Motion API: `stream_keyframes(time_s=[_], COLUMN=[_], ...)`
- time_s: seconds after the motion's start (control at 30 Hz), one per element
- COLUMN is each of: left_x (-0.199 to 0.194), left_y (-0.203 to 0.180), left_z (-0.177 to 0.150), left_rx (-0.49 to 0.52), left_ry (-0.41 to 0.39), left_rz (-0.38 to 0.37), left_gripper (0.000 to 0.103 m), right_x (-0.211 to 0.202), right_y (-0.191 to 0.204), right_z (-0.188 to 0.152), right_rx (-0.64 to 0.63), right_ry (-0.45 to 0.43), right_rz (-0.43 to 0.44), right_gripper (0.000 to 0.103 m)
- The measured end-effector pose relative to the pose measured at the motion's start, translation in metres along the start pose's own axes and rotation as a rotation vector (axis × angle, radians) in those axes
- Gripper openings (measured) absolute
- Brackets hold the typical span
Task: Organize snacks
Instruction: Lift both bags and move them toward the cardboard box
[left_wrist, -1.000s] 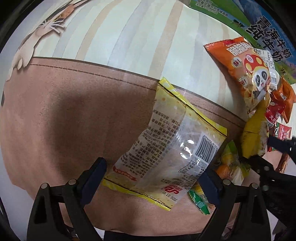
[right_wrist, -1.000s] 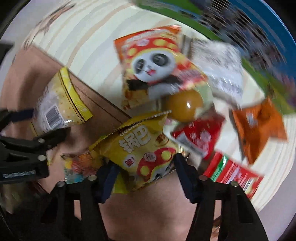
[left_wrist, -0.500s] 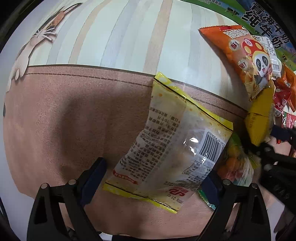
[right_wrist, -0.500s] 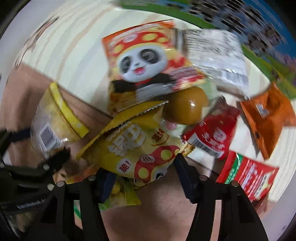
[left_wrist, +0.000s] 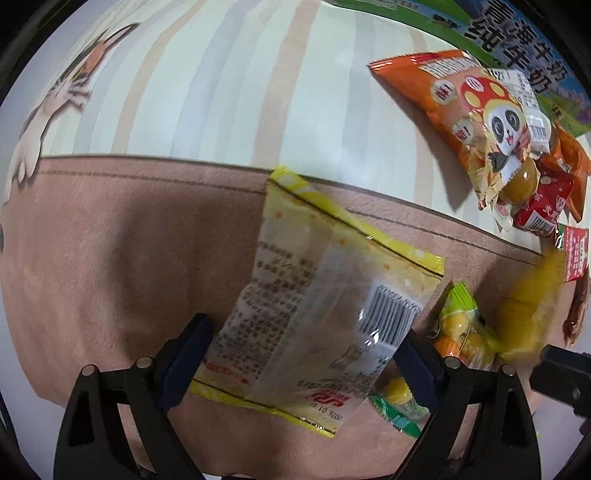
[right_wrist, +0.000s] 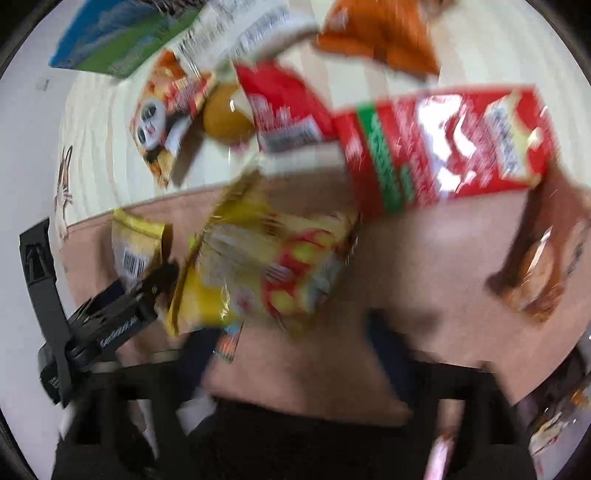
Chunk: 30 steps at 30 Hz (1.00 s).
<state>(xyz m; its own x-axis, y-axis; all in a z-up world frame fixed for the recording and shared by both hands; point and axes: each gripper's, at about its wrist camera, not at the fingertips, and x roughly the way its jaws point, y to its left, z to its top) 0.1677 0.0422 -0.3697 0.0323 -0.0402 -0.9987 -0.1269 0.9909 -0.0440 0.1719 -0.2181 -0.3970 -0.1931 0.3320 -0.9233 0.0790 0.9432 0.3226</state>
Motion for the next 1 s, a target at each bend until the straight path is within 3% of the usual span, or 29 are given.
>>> stream_keyframes(time_s=[0.03,0.07,0.23,0.3,0.37,0.43,0.5,0.57,0.77,0.83,0.9,1.0], left_x=[0.002,0.001,-0.003,-0.005,-0.008,-0.007,-0.004,-0.002,0.003,0.006,0.011,0.012], left_y=[-0.004,-0.008,-0.021,-0.025,-0.028,-0.029,-0.031,-0.029,-0.027,-0.027,-0.033,-0.037], left_z=[0.004,0.007,0.017,0.018,0.015,0.015,0.014,0.014,0.015,0.014,0.013,0.010], left_rx=[0.009,0.009,0.043,0.053,0.055,0.048,0.041,0.039,0.041,0.047,0.053,0.050], left_ry=[-0.001,-0.033,-0.067,-0.071,-0.074,-0.075,-0.071,-0.067,-0.063,-0.062,-0.057,-0.051], left_rz=[0.003,-0.039,-0.030,-0.027,-0.028,-0.035,-0.044,-0.050,-0.058,-0.057,-0.045,-0.040], left_gripper=[0.095,0.095,0.077,0.073,0.072,0.072,0.072,0.072,0.074,0.077,0.078,0.077], right_x=[-0.003,-0.003,-0.010,0.002,0.023,0.040,0.053,0.047,-0.002,-0.003,0.004,0.006], right_y=[0.001,0.007,0.049,0.070,0.088,0.089,0.081,0.066,-0.006,-0.022,-0.032,-0.035], right_z=[-0.002,-0.014,-0.010,-0.007,-0.001,0.005,0.016,0.027,0.024,0.018,0.020,0.021], right_rx=[-0.037,-0.097,-0.393,-0.558,-0.679,-0.716,-0.677,-0.547,-0.007,0.095,0.124,0.113], right_ry=[-0.020,-0.054,-0.123,-0.113,-0.059,-0.004,0.030,0.015,-0.108,-0.108,-0.074,-0.102], right_rz=[-0.016,-0.059,-0.200,-0.321,-0.382,-0.420,-0.434,-0.359,-0.179,-0.132,-0.090,-0.085], right_gripper=[0.090,0.090,0.090,0.090,0.090,0.088,0.075,0.070,0.068,0.073,0.078,0.082])
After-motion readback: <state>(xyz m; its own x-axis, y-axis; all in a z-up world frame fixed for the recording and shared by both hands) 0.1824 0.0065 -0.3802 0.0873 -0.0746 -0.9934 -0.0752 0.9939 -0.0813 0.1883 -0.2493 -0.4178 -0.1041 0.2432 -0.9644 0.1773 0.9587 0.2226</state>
